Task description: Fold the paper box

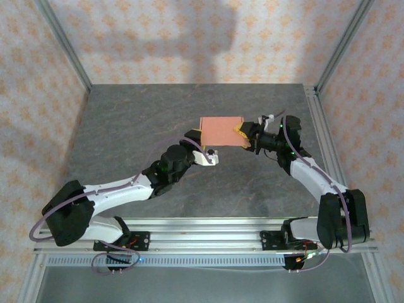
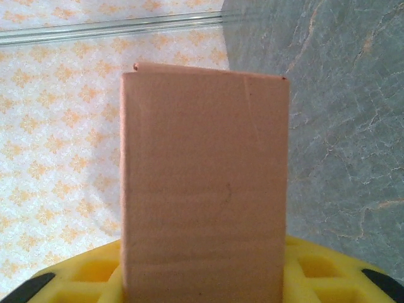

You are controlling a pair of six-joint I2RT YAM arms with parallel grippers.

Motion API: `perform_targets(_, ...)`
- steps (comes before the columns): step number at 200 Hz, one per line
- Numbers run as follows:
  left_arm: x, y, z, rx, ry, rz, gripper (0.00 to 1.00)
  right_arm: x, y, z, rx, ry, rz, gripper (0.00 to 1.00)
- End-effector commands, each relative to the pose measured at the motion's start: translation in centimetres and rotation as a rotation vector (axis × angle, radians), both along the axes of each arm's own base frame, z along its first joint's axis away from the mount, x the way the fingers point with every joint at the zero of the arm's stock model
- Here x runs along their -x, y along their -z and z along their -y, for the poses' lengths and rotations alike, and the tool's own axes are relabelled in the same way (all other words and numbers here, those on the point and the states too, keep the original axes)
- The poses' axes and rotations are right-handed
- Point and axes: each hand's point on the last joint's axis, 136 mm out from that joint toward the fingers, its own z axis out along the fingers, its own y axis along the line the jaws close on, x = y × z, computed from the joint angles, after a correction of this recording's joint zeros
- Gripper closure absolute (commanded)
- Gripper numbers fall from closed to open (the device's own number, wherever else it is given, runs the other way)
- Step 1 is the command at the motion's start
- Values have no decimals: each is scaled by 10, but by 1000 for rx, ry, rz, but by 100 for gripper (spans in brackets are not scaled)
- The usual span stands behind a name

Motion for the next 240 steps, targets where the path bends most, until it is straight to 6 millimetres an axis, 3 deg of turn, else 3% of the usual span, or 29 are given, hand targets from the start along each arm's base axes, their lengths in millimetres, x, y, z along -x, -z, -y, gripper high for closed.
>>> perform_targets(1, 3, -18, -2, 131, -3, -84, 61, -9, -14, 4, 12, 46, 80, 47)
perform_targets(27, 6, 2, -6, 162, 1, -215, 62, -18, -17, 16, 30, 121, 97, 22)
perform_targets(52, 10, 27, -12, 186, -8, -353, 62, -22, -11, 29, 86, 162, 119, 12)
perform_targets(86, 20, 58, -24, 224, -31, -539, 62, -17, 17, 50, 314, 205, 156, 9)
perform_targets(88, 20, 60, -25, 227, -33, -550, 62, -14, 11, 51, 324, 206, 183, 9)
perform_targets(144, 42, 95, -43, 217, -74, -842, 62, 3, 20, 86, 751, 192, 399, 9)
perform_targets(194, 62, 110, -58, 148, -118, -1035, 62, 32, 5, 68, 932, -60, 704, 10)
perform_targets(223, 66, 121, -63, 93, -143, -1106, 62, 55, 15, 50, 1017, -259, 834, 13)
perform_targets(240, 68, 127, -63, 74, -149, -1152, 63, 64, 18, 37, 1011, -347, 869, 19)
